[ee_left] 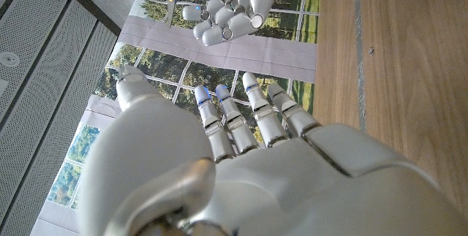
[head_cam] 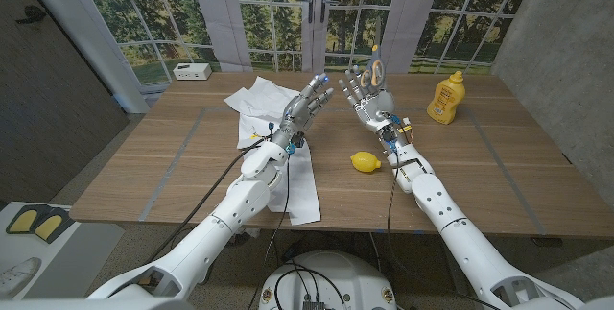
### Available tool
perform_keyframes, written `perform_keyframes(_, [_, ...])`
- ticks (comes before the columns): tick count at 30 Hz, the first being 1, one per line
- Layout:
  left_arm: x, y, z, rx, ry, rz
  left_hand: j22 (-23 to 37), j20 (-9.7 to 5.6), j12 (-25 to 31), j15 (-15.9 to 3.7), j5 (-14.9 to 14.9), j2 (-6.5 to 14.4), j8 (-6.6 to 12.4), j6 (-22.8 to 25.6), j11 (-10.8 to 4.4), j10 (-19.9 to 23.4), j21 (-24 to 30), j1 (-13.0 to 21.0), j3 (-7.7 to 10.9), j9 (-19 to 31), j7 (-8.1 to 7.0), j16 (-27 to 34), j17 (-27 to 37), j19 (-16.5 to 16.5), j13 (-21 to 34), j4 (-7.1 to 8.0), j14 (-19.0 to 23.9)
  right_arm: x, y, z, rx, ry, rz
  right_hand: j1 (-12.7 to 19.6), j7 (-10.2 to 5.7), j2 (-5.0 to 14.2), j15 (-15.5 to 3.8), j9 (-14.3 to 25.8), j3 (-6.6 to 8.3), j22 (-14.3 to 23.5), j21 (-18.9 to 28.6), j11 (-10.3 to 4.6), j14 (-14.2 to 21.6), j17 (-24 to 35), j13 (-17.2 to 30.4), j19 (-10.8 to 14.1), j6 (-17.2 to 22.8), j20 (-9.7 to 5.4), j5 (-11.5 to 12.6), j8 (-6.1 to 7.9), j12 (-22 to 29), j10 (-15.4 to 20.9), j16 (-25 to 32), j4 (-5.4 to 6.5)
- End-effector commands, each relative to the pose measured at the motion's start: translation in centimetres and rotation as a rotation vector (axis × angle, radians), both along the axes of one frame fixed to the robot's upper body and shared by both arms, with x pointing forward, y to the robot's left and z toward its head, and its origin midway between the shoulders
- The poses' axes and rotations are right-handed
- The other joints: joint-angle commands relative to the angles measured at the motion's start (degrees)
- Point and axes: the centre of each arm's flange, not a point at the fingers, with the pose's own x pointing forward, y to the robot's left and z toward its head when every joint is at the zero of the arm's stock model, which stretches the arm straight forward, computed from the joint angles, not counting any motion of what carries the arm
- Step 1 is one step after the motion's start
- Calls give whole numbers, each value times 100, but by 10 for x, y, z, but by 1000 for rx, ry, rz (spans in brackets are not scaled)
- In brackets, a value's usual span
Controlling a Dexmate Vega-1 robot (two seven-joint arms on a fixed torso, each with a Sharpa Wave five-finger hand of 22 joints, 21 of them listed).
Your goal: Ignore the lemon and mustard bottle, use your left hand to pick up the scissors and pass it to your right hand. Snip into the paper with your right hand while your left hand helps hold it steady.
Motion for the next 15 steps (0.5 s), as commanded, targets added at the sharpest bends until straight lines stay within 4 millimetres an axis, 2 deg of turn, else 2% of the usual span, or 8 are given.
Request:
perform_keyframes(1, [-1,3,-2,-1,4,2,30,-463,-15,-932,1,69,-17,53,-8,33,3,7,-31,18,-23,-19,15,48,9,-4,50,0,3,1,-31,-13,-5,112,-179,34,-765,-8,26,18,-80,39,-82,-37,-27,-116,81,57,-59,-43,-81,-99,-78,6])
perform_keyframes(6, [-1,4,-4,-2,8,3,30,-465,-15,-932,-2,71,-25,58,-9,39,3,8,-33,18,-24,-20,15,49,9,2,50,1,3,1,-48,-26,1,94,-158,12,-717,4,24,17,-110,66,-130,-80,-59,-127,66,69,-86,-53,-123,-146,-147,11])
perform_keyframes(8, [-1,4,-4,-2,8,3,30,-460,-16,-931,-2,72,-27,60,-10,37,3,8,-34,18,-24,-20,15,48,9,4,50,1,2,1,-60,-30,-7,2,-166,-30,-614,31,-17,17,-136,102,-205,-97,-71,-130,-42,90,-112,-87,-158,-209,-192,51])
perform_keyframes(11, [-1,4,-5,-4,10,2,30,-457,-18,-931,-3,72,-29,62,-9,33,3,8,-34,18,-24,-20,15,48,9,5,51,1,2,1,-68,-28,-7,-45,-164,-81,-567,70,-47,17,-166,149,-249,-113,-77,-129,-254,96,-129,-156,-185,-263,-215,60])
perform_keyframes(15, [-1,4,-5,-4,9,2,30,-464,-19,-932,-4,74,-32,65,-9,33,3,9,-35,18,-24,-19,16,49,9,8,52,2,2,1,-84,-36,-13,-67,-149,-143,-516,98,-78,17,-184,202,-304,-144,-80,-118,-286,100,-131,-159,-201,-294,-266,53])
